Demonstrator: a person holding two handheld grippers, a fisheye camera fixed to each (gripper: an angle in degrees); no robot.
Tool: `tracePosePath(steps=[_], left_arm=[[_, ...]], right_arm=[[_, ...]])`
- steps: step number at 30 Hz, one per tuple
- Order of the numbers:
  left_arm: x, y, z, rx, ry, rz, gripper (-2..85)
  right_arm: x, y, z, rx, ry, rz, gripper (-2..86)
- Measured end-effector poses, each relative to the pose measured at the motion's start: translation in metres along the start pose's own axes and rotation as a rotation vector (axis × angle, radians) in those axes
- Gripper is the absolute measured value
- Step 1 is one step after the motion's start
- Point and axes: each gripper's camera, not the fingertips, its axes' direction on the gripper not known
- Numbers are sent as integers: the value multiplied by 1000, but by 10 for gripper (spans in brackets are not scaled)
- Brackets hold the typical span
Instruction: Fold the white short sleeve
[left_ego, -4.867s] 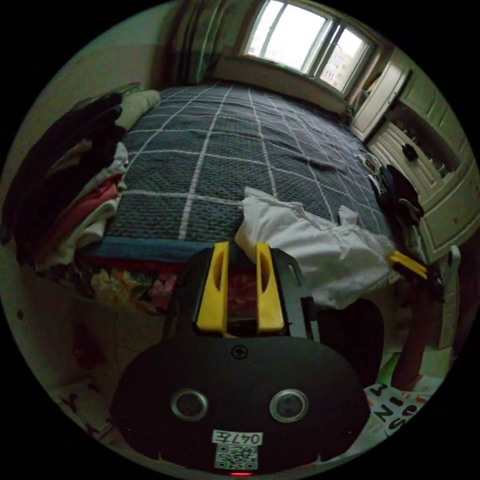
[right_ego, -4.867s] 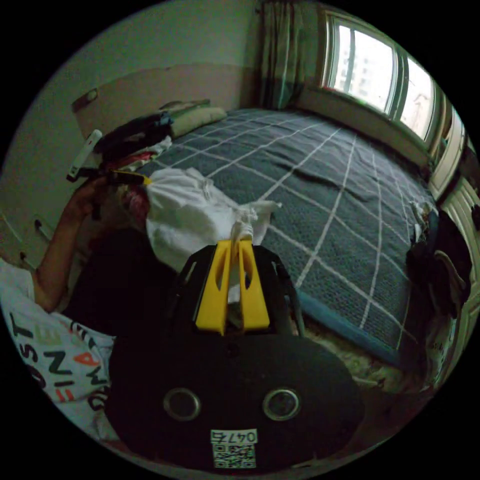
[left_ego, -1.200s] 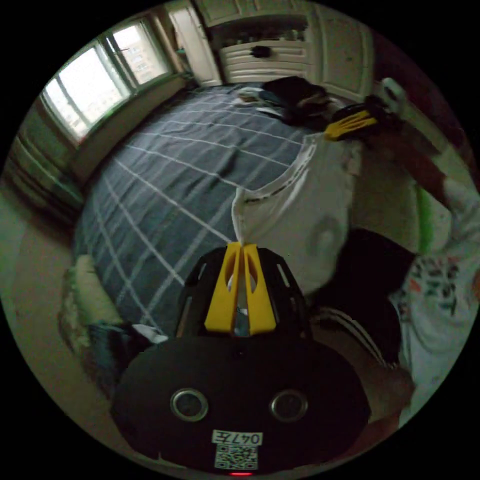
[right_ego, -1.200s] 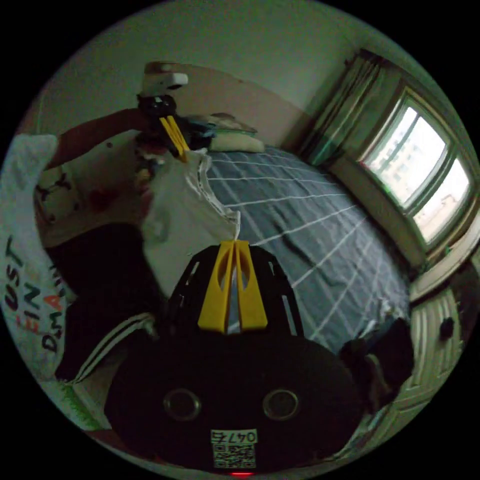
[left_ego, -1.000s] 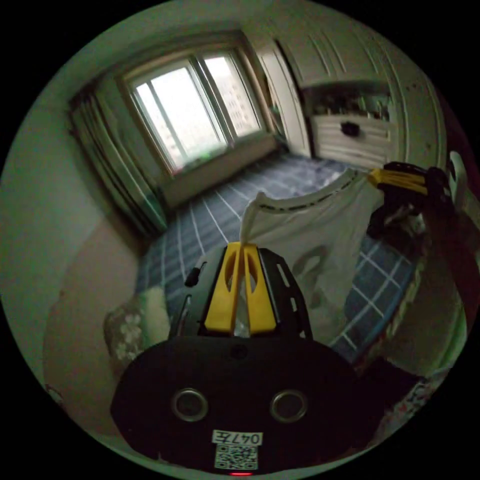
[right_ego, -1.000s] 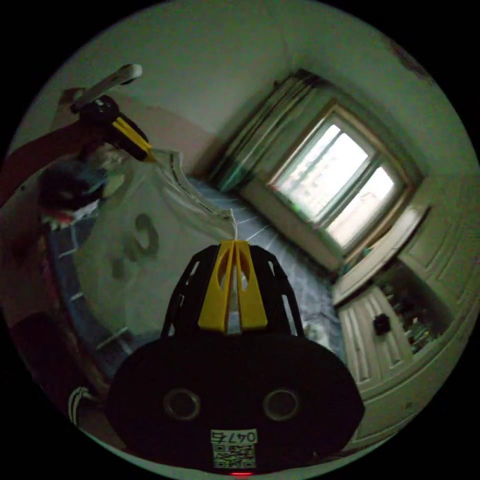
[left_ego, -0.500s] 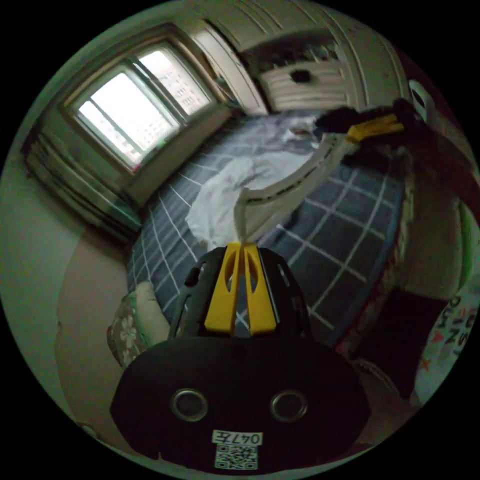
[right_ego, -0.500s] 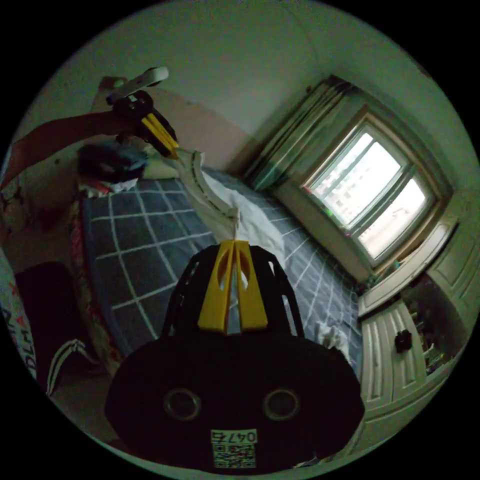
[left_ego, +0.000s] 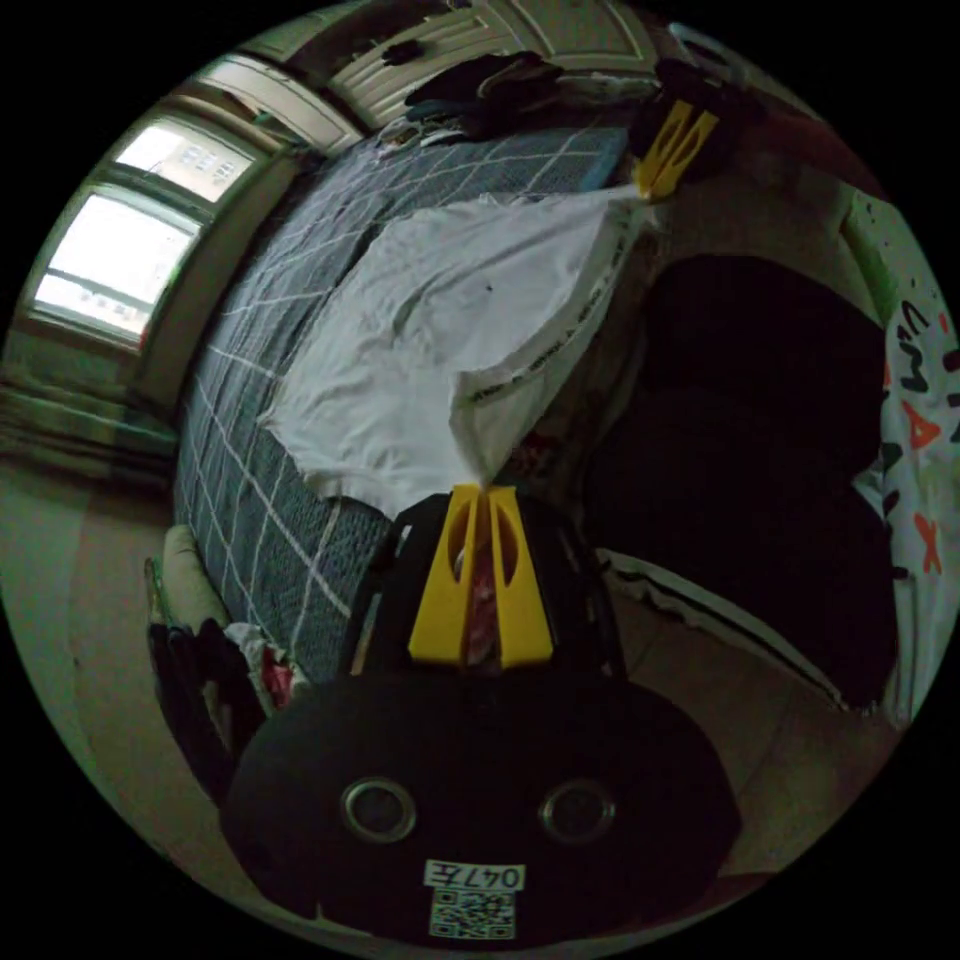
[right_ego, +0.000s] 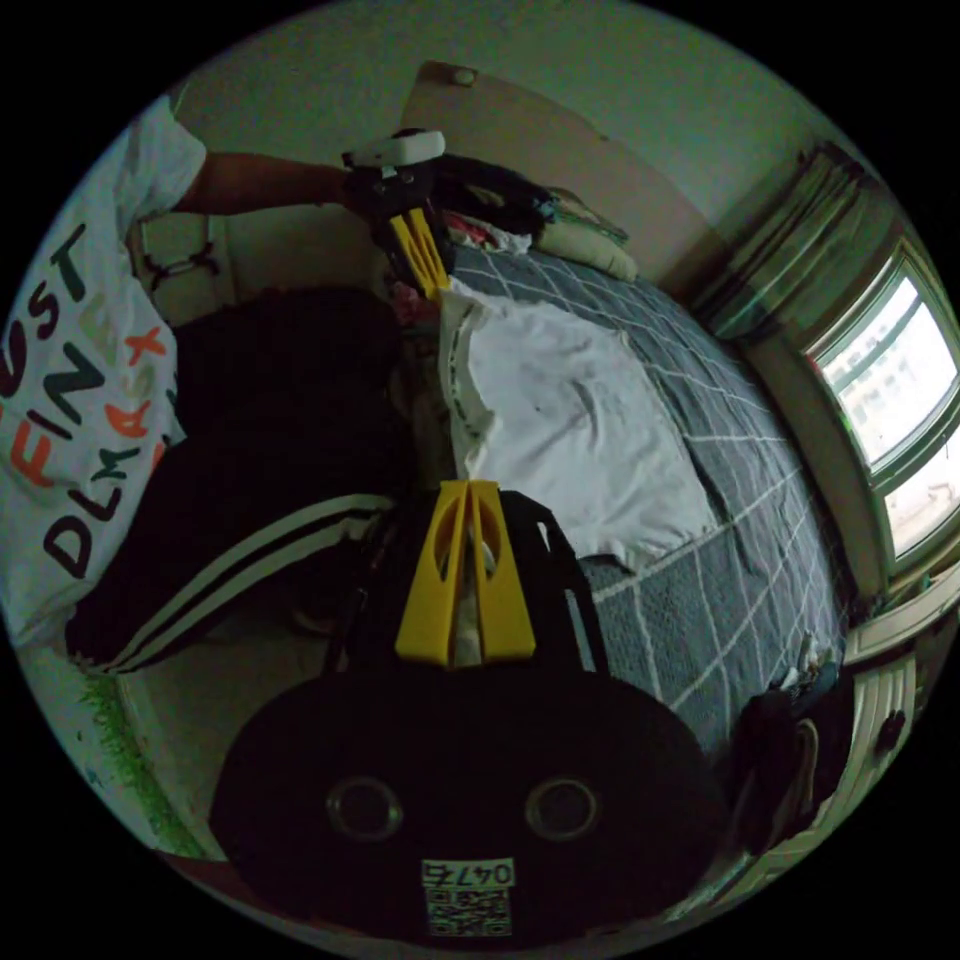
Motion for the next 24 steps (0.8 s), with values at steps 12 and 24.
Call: tracePosePath(steps=[12,24], left_arm=[[-122,64,-27,307,79,-320,-7],[-286,21,147,-52,11,-585,-8]], right_arm=[[64,65,30,43,100,199,-2],[206,105,186,-152,67,395,-4]])
